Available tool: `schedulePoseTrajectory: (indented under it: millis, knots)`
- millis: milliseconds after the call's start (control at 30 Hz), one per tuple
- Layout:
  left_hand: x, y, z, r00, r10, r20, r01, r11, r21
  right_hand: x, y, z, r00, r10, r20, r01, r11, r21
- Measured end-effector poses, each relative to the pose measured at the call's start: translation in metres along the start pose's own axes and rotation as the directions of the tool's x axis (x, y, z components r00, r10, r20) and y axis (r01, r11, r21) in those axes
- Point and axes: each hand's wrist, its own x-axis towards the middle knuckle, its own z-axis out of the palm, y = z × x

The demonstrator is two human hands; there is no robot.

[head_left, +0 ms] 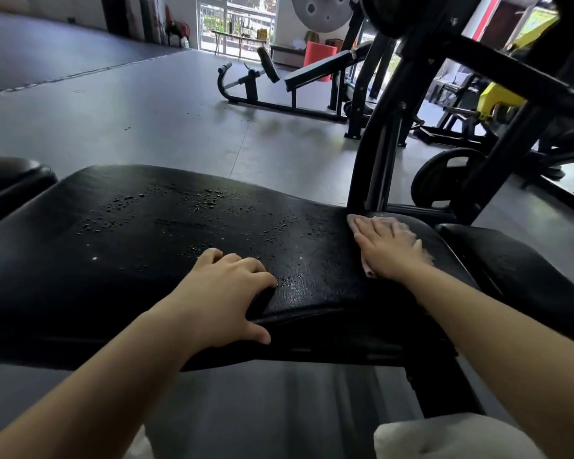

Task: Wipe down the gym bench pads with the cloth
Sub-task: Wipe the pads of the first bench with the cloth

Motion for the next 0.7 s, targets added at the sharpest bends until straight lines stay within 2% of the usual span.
schedulePoseTrajectory:
  millis: [67, 100, 233, 333, 400, 567, 633, 700]
  knots:
    - [0.000, -0.001, 0.000, 1.000, 0.004, 0.002, -0.004, 1.000, -0.001, 0.007, -0.022, 0.001, 0.997, 0.076, 0.010, -0.077, 0.995, 0.060]
    - [-0.001, -0.001, 0.000, 1.000, 0.007, 0.004, -0.007, 1.000, -0.004, 0.004, -0.035, 0.002, 0.999, 0.044, 0.016, -0.045, 0.997, 0.062]
    - [-0.003, -0.003, 0.003, 1.000, 0.015, -0.012, -0.015, 1.000, -0.009, -0.026, -0.058, 0.013, 0.967, -0.253, 0.017, 0.253, 0.967, -0.002]
    - [-0.005, -0.003, 0.005, 1.000, 0.021, -0.021, -0.021, 1.000, -0.015, -0.034, -0.040, 0.012, 0.942, -0.333, 0.028, 0.334, 0.941, -0.056]
    - [-0.006, -0.003, 0.006, 0.999, 0.025, -0.027, -0.026, 0.999, -0.025, -0.022, -0.027, 0.007, 0.961, -0.276, 0.027, 0.277, 0.959, -0.052]
    - [-0.005, -0.006, 0.009, 0.998, 0.038, -0.052, -0.040, 0.999, -0.031, 0.027, -0.032, -0.004, 0.999, 0.032, 0.007, -0.033, 0.998, 0.050]
    - [-0.005, -0.006, 0.009, 0.998, 0.044, -0.050, -0.046, 0.998, -0.035, 0.037, -0.048, -0.004, 0.997, 0.074, 0.022, -0.075, 0.994, 0.080]
    - [-0.004, -0.007, 0.009, 0.997, 0.052, -0.050, -0.054, 0.998, -0.041, 0.037, -0.064, -0.003, 0.998, 0.055, 0.019, -0.056, 0.995, 0.078]
